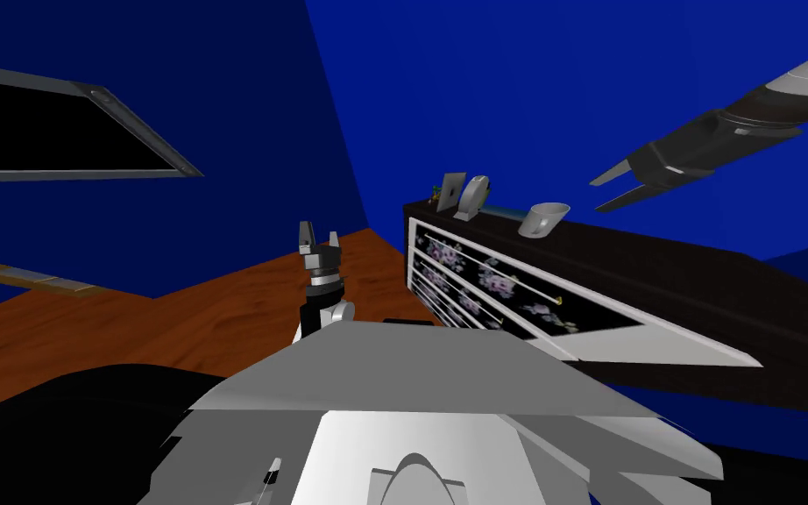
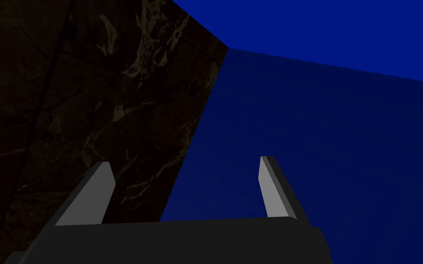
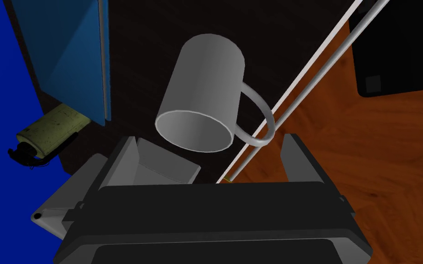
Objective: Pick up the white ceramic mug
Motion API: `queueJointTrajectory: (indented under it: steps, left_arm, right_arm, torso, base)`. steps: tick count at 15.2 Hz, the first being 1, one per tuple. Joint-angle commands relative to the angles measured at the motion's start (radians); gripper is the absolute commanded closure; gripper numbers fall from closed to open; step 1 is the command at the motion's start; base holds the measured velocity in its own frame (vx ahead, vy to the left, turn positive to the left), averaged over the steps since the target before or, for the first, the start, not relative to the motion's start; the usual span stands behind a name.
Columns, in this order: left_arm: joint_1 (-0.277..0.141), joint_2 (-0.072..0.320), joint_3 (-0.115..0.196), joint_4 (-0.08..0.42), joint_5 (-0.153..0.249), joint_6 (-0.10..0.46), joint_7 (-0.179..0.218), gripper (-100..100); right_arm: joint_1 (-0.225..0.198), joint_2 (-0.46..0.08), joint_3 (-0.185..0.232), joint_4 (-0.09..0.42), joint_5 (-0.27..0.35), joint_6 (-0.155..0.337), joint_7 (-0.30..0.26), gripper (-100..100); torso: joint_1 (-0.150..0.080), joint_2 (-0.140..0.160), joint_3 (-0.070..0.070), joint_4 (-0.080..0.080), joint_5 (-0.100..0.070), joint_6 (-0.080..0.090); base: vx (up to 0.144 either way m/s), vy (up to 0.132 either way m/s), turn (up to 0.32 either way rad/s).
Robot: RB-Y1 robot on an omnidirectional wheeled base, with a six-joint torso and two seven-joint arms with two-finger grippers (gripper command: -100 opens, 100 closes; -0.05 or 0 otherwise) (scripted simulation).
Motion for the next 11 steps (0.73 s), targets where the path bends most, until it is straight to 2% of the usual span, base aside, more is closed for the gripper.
queueJointTrajectory:
  steps: [1,2,3,4,5,6,7,8,9,10,11]
  left_arm:
    - [0.000,0.000,0.000,0.000,0.000,0.000,0.000,0]
    - [0.000,0.000,0.000,0.000,0.000,0.000,0.000,0]
    - [0.000,0.000,0.000,0.000,0.000,0.000,0.000,0]
    - [0.000,0.000,0.000,0.000,0.000,0.000,0.000,0]
    - [0.000,0.000,0.000,0.000,0.000,0.000,0.000,0]
    - [0.000,0.000,0.000,0.000,0.000,0.000,0.000,0]
    - [0.000,0.000,0.000,0.000,0.000,0.000,0.000,0]
    - [0.000,0.000,0.000,0.000,0.000,0.000,0.000,0]
    - [0.000,0.000,0.000,0.000,0.000,0.000,0.000,0]
    - [0.000,0.000,0.000,0.000,0.000,0.000,0.000,0]
    - [0.000,0.000,0.000,0.000,0.000,0.000,0.000,0]
  right_arm:
    - [-0.009,-0.017,0.047,0.025,-0.018,-0.018,0.002,-100]
    - [-0.037,-0.029,0.072,0.045,-0.032,-0.043,0.001,-100]
    - [-0.037,-0.029,0.096,0.045,-0.032,-0.043,0.001,-100]
    - [-0.037,-0.029,0.101,0.045,-0.032,-0.043,0.001,-100]
    - [-0.061,-0.039,0.131,0.062,-0.047,-0.068,0.000,-100]
    - [-0.061,-0.039,0.149,0.062,-0.047,-0.068,0.000,-100]
    - [-0.061,-0.039,0.154,0.062,-0.047,-0.068,0.000,-100]
    - [-0.081,-0.045,0.187,0.077,-0.061,-0.094,0.000,-100]
    - [-0.081,-0.045,0.205,0.077,-0.061,-0.094,0.000,-100]
    - [-0.081,-0.045,0.205,0.077,-0.061,-0.094,0.000,-100]
    - [-0.098,-0.048,0.241,0.090,-0.074,-0.120,0.000,-100]
  torso:
    - [0.000,0.000,0.000,0.000,0.000,0.000]
    - [0.000,0.000,0.000,0.000,0.000,0.000]
    - [0.000,-0.001,-0.001,0.000,0.000,0.000]
    - [0.000,-0.001,-0.001,0.000,0.000,0.000]
    - [0.000,-0.001,-0.001,0.000,0.000,0.000]
    - [0.001,-0.001,0.000,0.000,0.000,0.000]
    - [0.000,-0.001,0.000,0.000,0.000,0.000]
    - [0.000,0.000,0.000,0.000,0.000,0.000]
    - [0.001,0.000,0.000,0.000,0.000,0.000]
    - [0.001,0.000,0.000,0.000,0.000,0.000]
    - [0.001,0.000,0.000,0.000,0.000,0.001]
  base:
    - [0.058,-0.020,0.201]
    - [0.066,-0.024,0.256]
    - [0.063,-0.028,0.214]
    - [0.043,-0.025,0.061]
    - [0.053,-0.021,0.145]
    - [0.055,-0.029,0.164]
    - [0.035,-0.024,0.060]
    - [0.047,-0.017,0.155]
    - [0.058,-0.020,0.164]
    - [0.043,-0.021,0.059]
    - [0.049,-0.021,0.138]
